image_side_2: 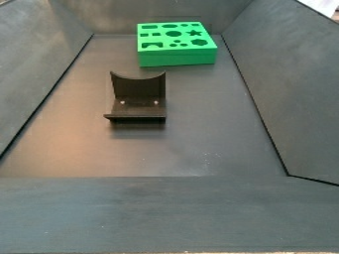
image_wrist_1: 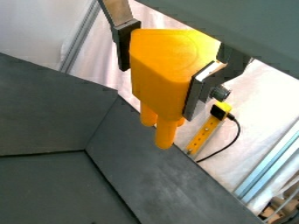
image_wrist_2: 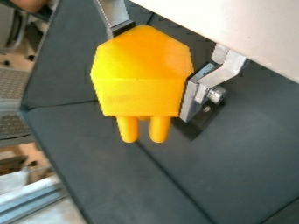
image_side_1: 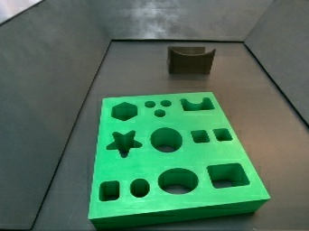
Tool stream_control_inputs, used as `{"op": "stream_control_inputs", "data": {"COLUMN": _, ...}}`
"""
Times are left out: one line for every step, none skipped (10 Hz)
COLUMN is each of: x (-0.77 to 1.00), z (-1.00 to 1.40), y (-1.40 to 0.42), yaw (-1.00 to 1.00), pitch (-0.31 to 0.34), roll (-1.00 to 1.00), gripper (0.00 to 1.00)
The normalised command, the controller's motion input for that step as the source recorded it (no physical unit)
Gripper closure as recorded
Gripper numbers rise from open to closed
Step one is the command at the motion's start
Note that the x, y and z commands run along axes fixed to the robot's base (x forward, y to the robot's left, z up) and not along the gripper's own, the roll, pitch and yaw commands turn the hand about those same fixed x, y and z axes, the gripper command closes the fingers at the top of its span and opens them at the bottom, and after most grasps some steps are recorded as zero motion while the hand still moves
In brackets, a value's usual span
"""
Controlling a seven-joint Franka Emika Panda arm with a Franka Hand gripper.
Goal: Pick up the 3 prong object. Move up. Rotate the 3 prong object. Place the 3 prong object on the fixture. Regrasp the 3 prong object. Move to above the board. Insert the 3 prong object.
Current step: Move to above the board.
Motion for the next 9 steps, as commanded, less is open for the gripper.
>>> {"op": "stream_control_inputs", "data": {"x": -0.4, "z": 0.15, "y": -1.0, "yaw": -0.12, "pitch": -0.003, "roll": -1.0, "gripper": 1.0}}
{"op": "stream_control_inputs", "data": {"x": -0.43, "z": 0.17, "y": -1.0, "yaw": -0.12, "pitch": -0.012, "roll": -1.0, "gripper": 1.0}}
{"op": "stream_control_inputs", "data": {"x": -0.43, "z": 0.16, "y": -1.0, "yaw": -0.12, "pitch": -0.012, "roll": -1.0, "gripper": 1.0}}
{"op": "stream_control_inputs", "data": {"x": -0.46, "z": 0.16, "y": -1.0, "yaw": -0.12, "pitch": -0.015, "roll": -1.0, "gripper": 1.0}}
{"op": "stream_control_inputs", "data": {"x": -0.49, "z": 0.17, "y": -1.0, "yaw": -0.12, "pitch": -0.017, "roll": -1.0, "gripper": 1.0}}
{"op": "stream_control_inputs", "data": {"x": -0.53, "z": 0.17, "y": -1.0, "yaw": -0.12, "pitch": -0.017, "roll": -1.0, "gripper": 1.0}}
{"op": "stream_control_inputs", "data": {"x": -0.52, "z": 0.17, "y": -0.91, "yaw": -0.12, "pitch": -0.021, "roll": -1.0, "gripper": 1.0}}
{"op": "stream_control_inputs", "data": {"x": -0.35, "z": 0.1, "y": -0.51, "yaw": -0.11, "pitch": -0.034, "roll": -1.0, "gripper": 1.0}}
{"op": "stream_control_inputs", "data": {"x": -0.24, "z": 0.05, "y": -0.26, "yaw": -0.11, "pitch": -0.042, "roll": -1.0, "gripper": 1.0}}
